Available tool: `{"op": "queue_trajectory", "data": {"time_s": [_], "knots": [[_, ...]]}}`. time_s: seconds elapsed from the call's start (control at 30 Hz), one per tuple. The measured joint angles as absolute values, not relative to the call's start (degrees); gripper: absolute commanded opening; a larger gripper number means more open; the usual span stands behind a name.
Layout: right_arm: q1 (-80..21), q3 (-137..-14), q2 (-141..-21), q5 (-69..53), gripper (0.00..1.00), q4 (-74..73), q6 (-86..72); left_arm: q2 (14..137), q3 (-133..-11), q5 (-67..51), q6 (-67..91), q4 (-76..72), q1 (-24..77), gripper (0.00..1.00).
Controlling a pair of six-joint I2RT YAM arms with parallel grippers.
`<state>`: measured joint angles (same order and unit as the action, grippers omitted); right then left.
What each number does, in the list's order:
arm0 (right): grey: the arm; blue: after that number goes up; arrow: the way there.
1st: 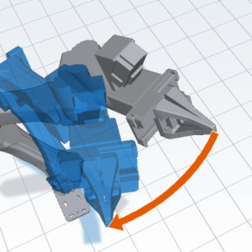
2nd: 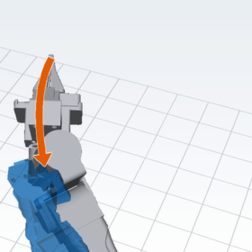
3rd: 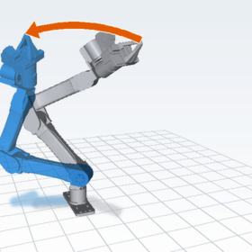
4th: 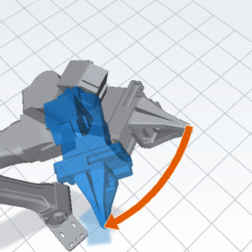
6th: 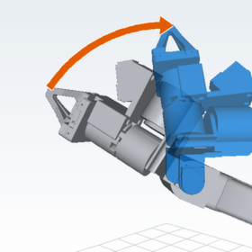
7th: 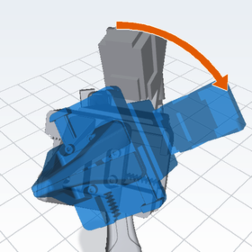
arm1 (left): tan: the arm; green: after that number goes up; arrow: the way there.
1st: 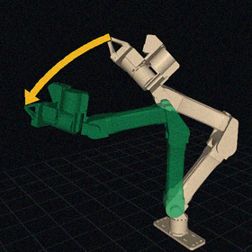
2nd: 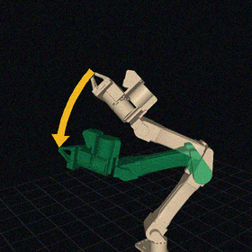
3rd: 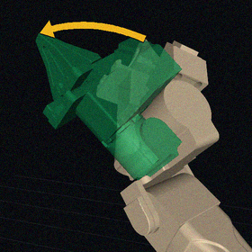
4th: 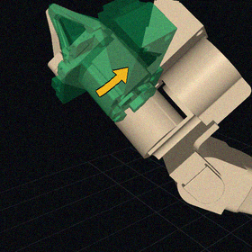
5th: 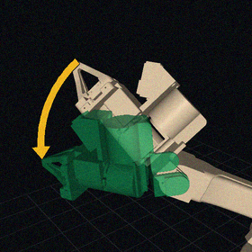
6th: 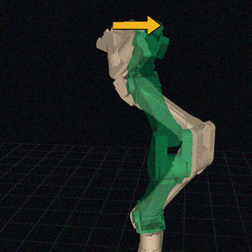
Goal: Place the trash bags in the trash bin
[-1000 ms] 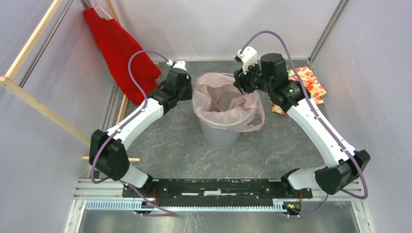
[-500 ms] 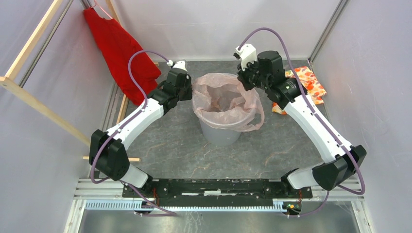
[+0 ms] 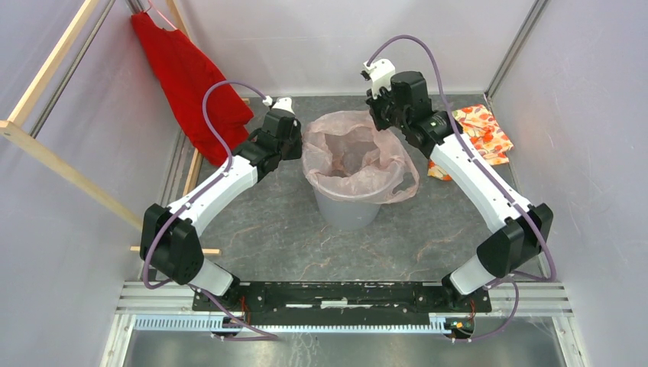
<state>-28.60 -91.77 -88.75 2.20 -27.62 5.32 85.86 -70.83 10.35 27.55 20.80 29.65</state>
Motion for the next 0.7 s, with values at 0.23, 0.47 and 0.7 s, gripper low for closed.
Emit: {"op": "queue_trajectory", "data": {"time_s": [0.23,0.47,0.7], "knots": [[-25.2,-89.6,-90.0,0.6,0.00,-25.1,2.6,85.9,-69.4,10.3,27.6,20.4,29.6,0.02],[-23.1,-85.1,-90.0,-2.3,0.00,-20.9,-0.6,85.9,-65.9,10.2,27.6,19.6,29.6,0.02],[-22.8,-83.3,-89.7,-2.9,0.06,-18.2,-3.1,85.0,-62.7,9.8,27.6,18.6,29.8,0.02]]}}
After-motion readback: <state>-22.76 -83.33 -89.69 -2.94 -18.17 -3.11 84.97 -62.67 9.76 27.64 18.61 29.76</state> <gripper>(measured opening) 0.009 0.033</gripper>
